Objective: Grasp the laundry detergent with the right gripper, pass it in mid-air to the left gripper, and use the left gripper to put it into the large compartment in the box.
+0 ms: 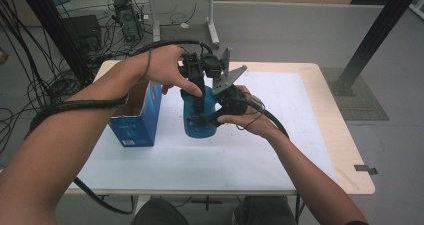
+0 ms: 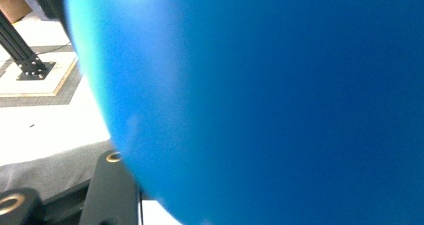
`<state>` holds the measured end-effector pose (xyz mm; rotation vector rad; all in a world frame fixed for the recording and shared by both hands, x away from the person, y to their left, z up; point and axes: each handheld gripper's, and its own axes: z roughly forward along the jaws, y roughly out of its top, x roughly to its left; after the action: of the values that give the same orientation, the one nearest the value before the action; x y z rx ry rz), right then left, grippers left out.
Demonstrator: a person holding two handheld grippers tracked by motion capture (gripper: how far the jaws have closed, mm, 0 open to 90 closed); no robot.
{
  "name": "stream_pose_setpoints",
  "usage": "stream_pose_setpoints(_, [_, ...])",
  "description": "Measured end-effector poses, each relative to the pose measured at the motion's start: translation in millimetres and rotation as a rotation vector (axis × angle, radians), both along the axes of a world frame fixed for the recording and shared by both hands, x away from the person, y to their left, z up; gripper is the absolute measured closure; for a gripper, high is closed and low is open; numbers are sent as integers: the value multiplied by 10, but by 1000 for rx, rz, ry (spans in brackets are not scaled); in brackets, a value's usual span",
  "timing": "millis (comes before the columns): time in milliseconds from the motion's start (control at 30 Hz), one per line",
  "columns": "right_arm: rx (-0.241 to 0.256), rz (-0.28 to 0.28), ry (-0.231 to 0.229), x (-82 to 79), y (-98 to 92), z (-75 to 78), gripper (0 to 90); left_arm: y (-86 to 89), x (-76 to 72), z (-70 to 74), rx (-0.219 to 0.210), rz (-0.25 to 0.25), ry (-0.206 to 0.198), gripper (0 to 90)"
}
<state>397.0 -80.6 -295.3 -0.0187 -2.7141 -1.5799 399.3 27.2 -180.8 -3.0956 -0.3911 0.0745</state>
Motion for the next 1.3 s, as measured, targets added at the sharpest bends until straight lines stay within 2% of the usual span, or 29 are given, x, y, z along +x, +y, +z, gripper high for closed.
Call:
stream_pose_setpoints(567, [17, -14, 15, 11, -7, 1, 395, 6, 13, 13, 4, 0, -8, 365])
stream_pose_setpoints(633, [-7, -40, 54, -19, -30, 14, 395, 11, 14, 13, 10, -2, -8, 366])
stream_pose_setpoints(733, [13, -22, 25, 5, -20, 6, 393, 23, 17, 16, 6, 3, -9, 366])
stream_pose_setpoints(833, [9, -26, 27, 9, -19, 1, 383, 34, 23, 21, 8, 6, -15, 366])
stream_pose_setpoints(933, [6, -28, 22, 18, -18, -11, 342, 53, 32, 31, 7, 13, -21, 366])
stream_pose_setpoints(1000, [7, -42, 38, 24, -23, -29, 270, 69, 41, 35, 7, 20, -24, 366])
stream_pose_setpoints(1067, [-14, -57, 63, 35, -38, -44, 240, 77, 49, 32, 17, 23, -25, 366])
stream_pose_setpoints(1133, [-23, -83, 90, 51, -60, -66, 172, 84, 53, 22, 25, 29, -27, 366])
stream_pose_setpoints(1233, [-33, -116, 95, 57, -100, -77, 95, 105, 72, 21, 30, 44, -26, 366])
stream_pose_setpoints(1300, [-31, -139, 121, 64, -134, -80, 47, 126, 90, 28, 31, 58, -26, 366])
